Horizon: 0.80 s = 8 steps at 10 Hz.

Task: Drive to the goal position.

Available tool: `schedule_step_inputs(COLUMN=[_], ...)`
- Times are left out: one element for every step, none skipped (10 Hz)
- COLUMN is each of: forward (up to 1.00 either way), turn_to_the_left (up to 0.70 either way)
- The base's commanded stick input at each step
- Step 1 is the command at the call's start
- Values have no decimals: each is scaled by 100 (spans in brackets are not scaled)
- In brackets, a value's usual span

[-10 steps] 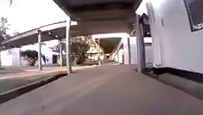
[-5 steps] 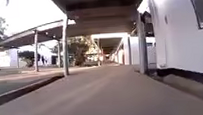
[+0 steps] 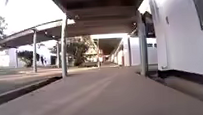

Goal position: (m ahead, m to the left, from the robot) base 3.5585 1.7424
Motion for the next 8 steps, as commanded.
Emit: schedule_step_inputs(forward=[70, 70, 70, 70, 70, 70, 56, 9], turn_to_the_left=[0, 0, 0, 0, 0, 0, 0, 0])
